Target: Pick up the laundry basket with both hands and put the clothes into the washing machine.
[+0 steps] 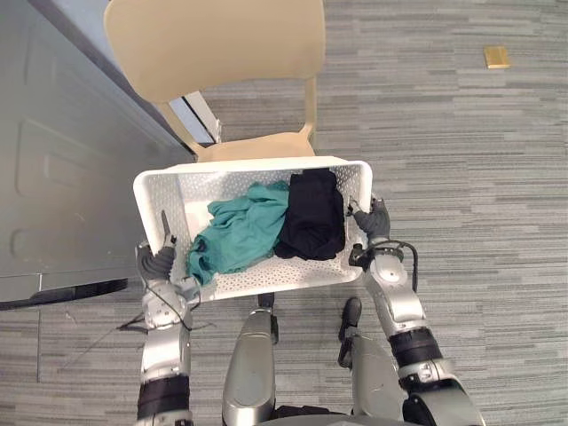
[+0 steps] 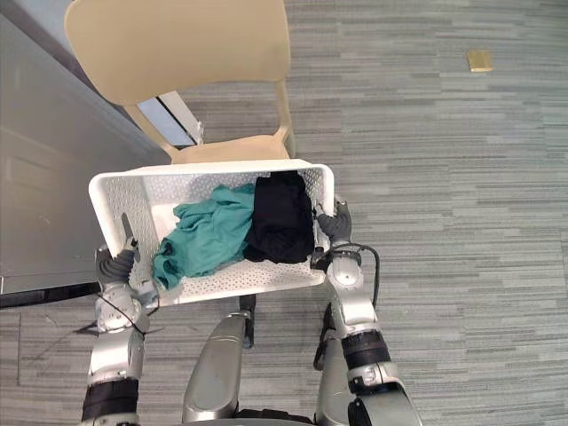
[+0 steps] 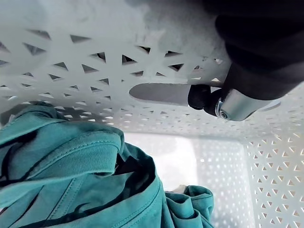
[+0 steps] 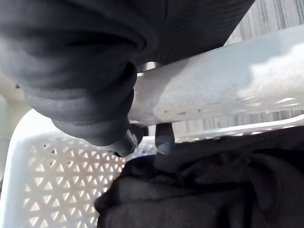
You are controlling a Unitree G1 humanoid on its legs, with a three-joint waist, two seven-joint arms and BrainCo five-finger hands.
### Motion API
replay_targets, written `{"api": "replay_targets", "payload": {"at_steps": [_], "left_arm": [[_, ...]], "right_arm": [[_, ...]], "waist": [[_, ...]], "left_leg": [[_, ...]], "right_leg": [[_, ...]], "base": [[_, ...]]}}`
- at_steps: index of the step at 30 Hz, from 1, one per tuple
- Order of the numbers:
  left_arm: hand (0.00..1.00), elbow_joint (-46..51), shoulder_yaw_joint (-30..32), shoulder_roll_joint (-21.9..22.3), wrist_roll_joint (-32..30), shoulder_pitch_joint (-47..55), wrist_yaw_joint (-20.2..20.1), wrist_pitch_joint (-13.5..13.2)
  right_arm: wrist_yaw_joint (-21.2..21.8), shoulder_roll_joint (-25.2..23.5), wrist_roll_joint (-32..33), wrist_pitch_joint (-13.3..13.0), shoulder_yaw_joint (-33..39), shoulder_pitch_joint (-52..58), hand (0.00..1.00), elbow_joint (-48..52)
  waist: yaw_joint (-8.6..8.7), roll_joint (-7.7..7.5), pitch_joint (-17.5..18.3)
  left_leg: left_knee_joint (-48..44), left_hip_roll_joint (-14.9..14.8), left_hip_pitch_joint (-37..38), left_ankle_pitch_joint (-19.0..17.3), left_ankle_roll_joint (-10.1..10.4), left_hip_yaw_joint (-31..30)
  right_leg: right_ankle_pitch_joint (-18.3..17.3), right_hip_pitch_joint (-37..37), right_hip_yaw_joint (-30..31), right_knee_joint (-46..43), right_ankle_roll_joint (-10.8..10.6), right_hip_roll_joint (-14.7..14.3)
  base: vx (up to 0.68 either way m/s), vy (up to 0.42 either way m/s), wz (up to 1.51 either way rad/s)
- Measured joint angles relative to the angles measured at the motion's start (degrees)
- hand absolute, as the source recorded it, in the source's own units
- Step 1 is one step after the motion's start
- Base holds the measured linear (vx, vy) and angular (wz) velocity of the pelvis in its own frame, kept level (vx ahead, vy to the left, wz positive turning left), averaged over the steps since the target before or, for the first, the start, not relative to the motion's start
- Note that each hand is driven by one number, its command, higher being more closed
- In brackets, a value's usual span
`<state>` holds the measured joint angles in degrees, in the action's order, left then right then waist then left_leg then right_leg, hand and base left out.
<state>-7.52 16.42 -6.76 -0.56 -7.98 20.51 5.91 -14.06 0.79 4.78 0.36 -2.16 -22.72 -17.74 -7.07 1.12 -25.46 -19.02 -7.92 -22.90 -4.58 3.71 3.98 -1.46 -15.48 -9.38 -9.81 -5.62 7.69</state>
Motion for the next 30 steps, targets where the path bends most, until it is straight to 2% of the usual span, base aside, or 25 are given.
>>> {"api": "replay_targets", "payload": {"at_steps": [6,7,8,9,11,13,14,16,24,28,30], "left_arm": [[1.00,-4.35,-0.94,-5.67,1.79,-7.76,-0.01,0.01],[1.00,-5.01,-0.94,-6.60,2.31,-9.14,-0.01,0.01],[1.00,-5.06,-0.94,-6.90,2.44,-9.74,-0.01,0.01],[0.00,-5.09,-0.96,-7.06,2.73,-11.08,-0.01,0.00],[0.00,-5.11,-0.79,-7.06,4.43,-12.46,0.37,-0.37],[0.00,-5.11,-0.01,-7.07,5.28,-13.48,1.13,-0.59],[0.00,-5.11,0.59,-7.07,6.02,-13.77,1.99,-1.58],[0.00,-5.11,1.60,-7.07,6.70,-14.50,2.95,-1.81],[0.00,-5.11,4.97,-6.79,6.87,-15.04,6.40,-1.77],[0.00,-5.07,10.64,-7.10,7.16,-15.79,8.97,-1.78],[0.00,-5.07,11.10,-7.25,7.16,-15.45,9.69,-1.71]], "right_arm": [[-1.03,1.93,2.65,-0.14,-0.13,-7.38,1.00,-3.40],[-1.14,2.27,3.14,-0.15,-0.24,-8.52,1.00,-3.40],[-1.38,2.34,3.49,-0.18,-0.32,-9.14,0.00,-3.40],[-2.32,2.65,3.82,-0.62,-0.35,-9.84,0.00,-3.35],[-2.51,3.45,3.99,-1.47,-0.37,-10.08,0.00,-3.18],[-2.46,4.39,3.94,-1.47,-0.52,-10.03,0.00,-3.18],[-2.46,4.29,3.66,-1.48,-0.62,-10.15,0.00,-3.11],[-2.46,4.23,3.61,-1.43,-0.68,-10.54,0.00,-2.94],[-2.78,3.48,3.61,-0.91,-0.58,-9.22,0.00,-3.32],[-4.76,3.93,3.60,-0.91,2.19,-9.10,0.00,-3.32],[-4.79,4.24,3.60,-0.91,2.98,-8.91,0.00,-3.32]], "waist": [[-0.22,-0.95,-1.97],[-0.42,-0.97,-2.06],[-0.50,-1.14,-2.30],[-0.51,-1.22,-2.68],[-0.61,-1.38,-2.77],[-1.45,-1.71,-2.95],[-1.50,-1.90,-3.05],[-1.46,-1.92,-3.11],[-1.50,-2.38,-3.40],[-1.54,-2.67,-3.55],[-1.56,-2.67,-3.55]], "left_leg": [[-1.26,-0.60,-2.66,0.01,-0.01,-0.84],[-1.32,-1.16,-3.44,0.01,-0.01,-0.83],[-1.38,-1.30,-3.56,0.01,-0.01,-0.82],[-1.68,-1.30,-3.83,0.01,-0.01,-0.86],[-1.95,-1.39,-4.30,0.01,-0.01,-0.86],[-2.00,-1.80,-4.40,0.00,-0.01,-0.58],[-2.07,-1.93,-4.75,0.00,0.00,-0.44],[-2.77,-2.18,-5.62,-0.03,0.04,-0.59],[-3.84,-3.15,-6.30,0.00,0.15,-0.63],[-3.85,-3.30,-6.29,0.21,0.45,-0.83],[-3.85,-3.32,-6.28,0.23,0.46,-0.83]], "right_leg": [[0.77,-1.80,-0.14,0.04,0.55,-0.75],[1.89,-2.75,-0.07,0.10,1.04,-1.22],[2.22,-2.90,0.00,0.20,1.09,-1.35],[2.27,-2.89,-0.03,0.30,1.08,-1.34],[2.51,-2.94,-0.01,0.66,1.15,-1.46],[2.90,-3.23,0.12,1.05,1.48,-1.77],[2.90,-3.62,0.22,1.05,1.47,-1.90],[2.91,-4.06,0.22,1.13,1.48,-2.23],[3.05,-4.19,0.45,1.26,1.62,-3.16],[3.19,-4.03,0.53,1.52,1.56,-3.42],[3.59,-3.74,0.54,2.17,1.50,-3.49]], "base": [[0.00,-0.001,-0.01],[-0.04,0.001,-0.15],[-0.05,0.002,-0.14],[-0.04,0.012,-0.02],[-0.05,0.012,0.03],[-0.05,-0.014,-0.14],[-0.06,-0.029,-0.15],[-0.07,-0.034,-0.04],[-0.05,-0.023,-0.03],[-0.04,-0.017,-0.01],[0.00,0.000,0.00]]}}
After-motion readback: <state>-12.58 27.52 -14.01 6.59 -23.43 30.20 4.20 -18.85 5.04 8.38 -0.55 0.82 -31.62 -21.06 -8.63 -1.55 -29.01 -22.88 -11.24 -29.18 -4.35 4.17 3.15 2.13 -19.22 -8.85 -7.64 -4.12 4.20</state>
